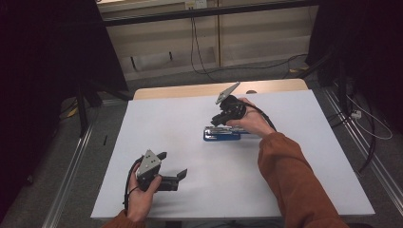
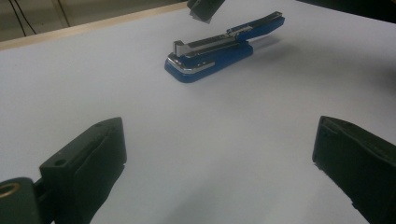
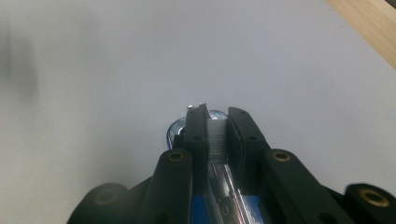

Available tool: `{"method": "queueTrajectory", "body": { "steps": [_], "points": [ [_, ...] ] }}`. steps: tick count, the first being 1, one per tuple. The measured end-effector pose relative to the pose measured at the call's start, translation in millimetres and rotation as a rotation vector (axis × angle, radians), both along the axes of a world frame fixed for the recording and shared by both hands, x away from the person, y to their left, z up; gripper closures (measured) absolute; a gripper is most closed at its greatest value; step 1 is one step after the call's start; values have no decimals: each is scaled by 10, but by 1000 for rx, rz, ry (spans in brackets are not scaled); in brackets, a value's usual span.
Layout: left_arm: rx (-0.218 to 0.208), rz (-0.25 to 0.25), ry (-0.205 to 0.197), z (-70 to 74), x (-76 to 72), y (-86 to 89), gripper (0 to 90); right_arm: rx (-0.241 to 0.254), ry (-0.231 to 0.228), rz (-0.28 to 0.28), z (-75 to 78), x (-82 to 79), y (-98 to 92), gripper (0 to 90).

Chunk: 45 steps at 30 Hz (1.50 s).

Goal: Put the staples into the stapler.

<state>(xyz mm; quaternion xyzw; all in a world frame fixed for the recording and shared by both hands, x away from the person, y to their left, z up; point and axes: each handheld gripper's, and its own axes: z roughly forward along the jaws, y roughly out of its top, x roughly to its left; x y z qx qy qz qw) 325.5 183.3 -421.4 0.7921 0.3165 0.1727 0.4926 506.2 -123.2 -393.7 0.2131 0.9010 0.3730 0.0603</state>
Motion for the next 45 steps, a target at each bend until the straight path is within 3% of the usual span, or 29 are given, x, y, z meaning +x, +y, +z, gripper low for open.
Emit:
{"method": "queueTrajectory", "body": {
  "steps": [6, 17, 31, 45],
  "points": [
    [-3, 1, 0, -4, 6, 9, 31, -2, -15, 38, -59, 24, 46, 790],
    [-2, -1, -1, 0, 2, 8, 31, -5, 17, 60, -118, 87, 94, 790],
    [-3, 7, -2, 2, 2, 13, 31, -78, -32, 148, -159, 81, 184, 790],
    [-3, 4, 2, -4, 5, 9, 31, -92, -44, 177, -206, 89, 196, 790]
  ]
}}
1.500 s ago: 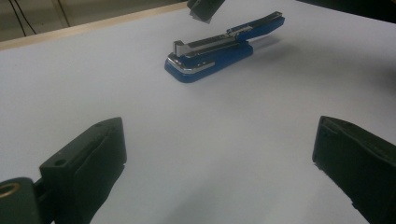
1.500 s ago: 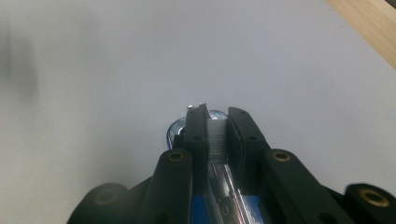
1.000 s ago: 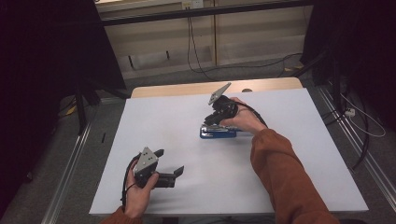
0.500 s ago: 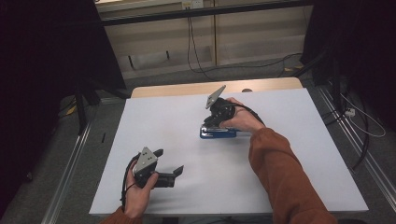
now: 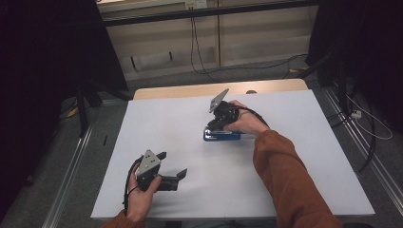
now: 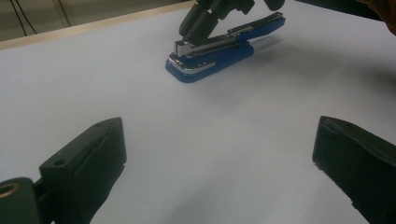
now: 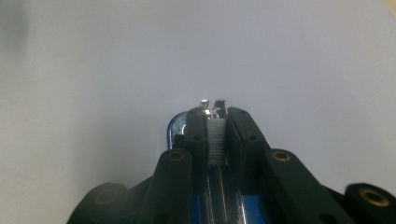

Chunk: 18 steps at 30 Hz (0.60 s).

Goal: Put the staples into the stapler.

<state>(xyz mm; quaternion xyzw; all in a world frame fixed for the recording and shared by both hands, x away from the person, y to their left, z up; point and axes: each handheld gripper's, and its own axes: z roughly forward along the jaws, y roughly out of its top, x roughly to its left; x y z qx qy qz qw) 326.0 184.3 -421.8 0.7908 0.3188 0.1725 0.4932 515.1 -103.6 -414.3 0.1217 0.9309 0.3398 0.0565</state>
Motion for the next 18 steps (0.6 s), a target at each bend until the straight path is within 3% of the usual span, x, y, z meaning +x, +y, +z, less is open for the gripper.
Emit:
{"method": "queueTrajectory", "body": {
  "steps": [18],
  "points": [
    [-5, 11, 0, 2, -2, 9, 31, -16, -28, 41, 25, 46, 43, 790]
  ]
}}
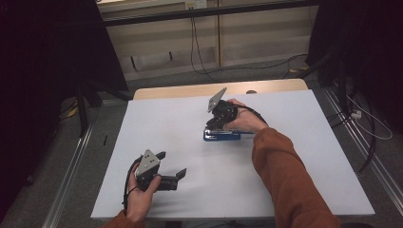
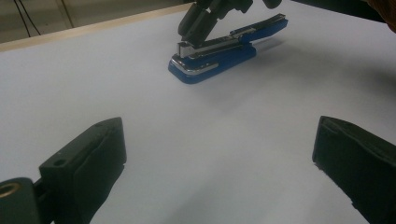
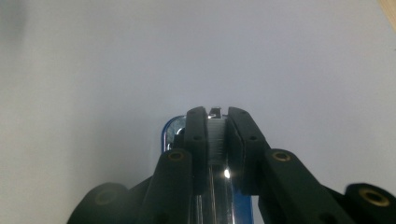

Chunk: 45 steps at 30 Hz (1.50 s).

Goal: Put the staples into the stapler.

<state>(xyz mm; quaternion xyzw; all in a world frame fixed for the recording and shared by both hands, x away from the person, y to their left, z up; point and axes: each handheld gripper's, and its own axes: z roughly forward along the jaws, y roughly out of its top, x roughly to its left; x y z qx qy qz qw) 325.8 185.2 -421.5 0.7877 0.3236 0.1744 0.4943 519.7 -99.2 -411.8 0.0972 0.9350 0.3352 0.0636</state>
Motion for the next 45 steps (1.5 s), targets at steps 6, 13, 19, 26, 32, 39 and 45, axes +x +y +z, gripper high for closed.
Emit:
{"method": "queueTrajectory", "body": {
  "steps": [6, 13, 19, 26, 32, 39, 45],
  "points": [
    [0, -2, 0, -1, -1, 0, 31, -3, 9, 1, -17, -3, 10, 790],
    [4, -3, 1, 1, -3, -1, 31, 8, 15, -3, 3, -3, -12, 790],
    [4, -4, 1, 2, -3, -1, 31, 6, 23, -2, -9, -8, -6, 790],
    [2, -6, 0, -2, -1, 0, 31, 11, 31, -4, -25, 4, -7, 790],
    [4, -5, 1, 0, -3, -2, 31, 10, 30, -6, -25, 0, -3, 788],
    [5, -5, 2, -1, -2, -1, 31, 14, 39, -20, -31, 10, -11, 758],
    [3, -7, 1, -3, -1, -1, 31, 16, 40, -32, -28, 13, -13, 738]
  ]
}}
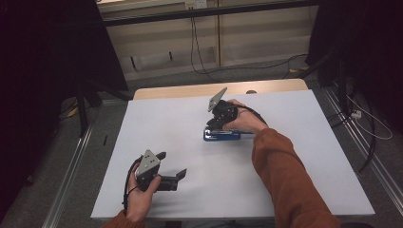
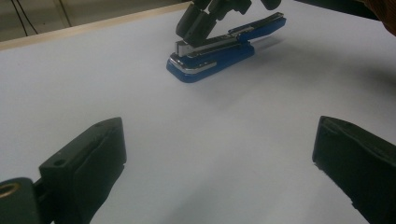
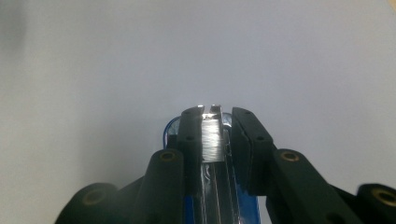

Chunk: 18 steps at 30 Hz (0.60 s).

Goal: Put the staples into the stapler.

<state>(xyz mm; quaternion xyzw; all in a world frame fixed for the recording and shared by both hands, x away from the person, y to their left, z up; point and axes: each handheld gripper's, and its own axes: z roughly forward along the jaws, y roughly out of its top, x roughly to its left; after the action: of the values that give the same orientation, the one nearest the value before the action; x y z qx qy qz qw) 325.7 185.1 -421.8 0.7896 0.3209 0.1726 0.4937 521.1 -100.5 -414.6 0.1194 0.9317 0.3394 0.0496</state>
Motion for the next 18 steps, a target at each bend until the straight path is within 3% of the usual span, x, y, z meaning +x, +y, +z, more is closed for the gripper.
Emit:
{"method": "queueTrajectory", "body": {
  "steps": [11, 16, 18],
  "points": [
    [0, 1, 1, -2, 3, 2, 31, 34, 25, -57, -9, 0, -39, 613],
    [1, -1, 3, -6, 6, 1, 31, 52, 31, -92, -7, -18, -64, 522],
    [1, 1, 3, -5, 6, 1, 31, 57, 38, -115, -6, -32, -72, 434]
  ]
}}
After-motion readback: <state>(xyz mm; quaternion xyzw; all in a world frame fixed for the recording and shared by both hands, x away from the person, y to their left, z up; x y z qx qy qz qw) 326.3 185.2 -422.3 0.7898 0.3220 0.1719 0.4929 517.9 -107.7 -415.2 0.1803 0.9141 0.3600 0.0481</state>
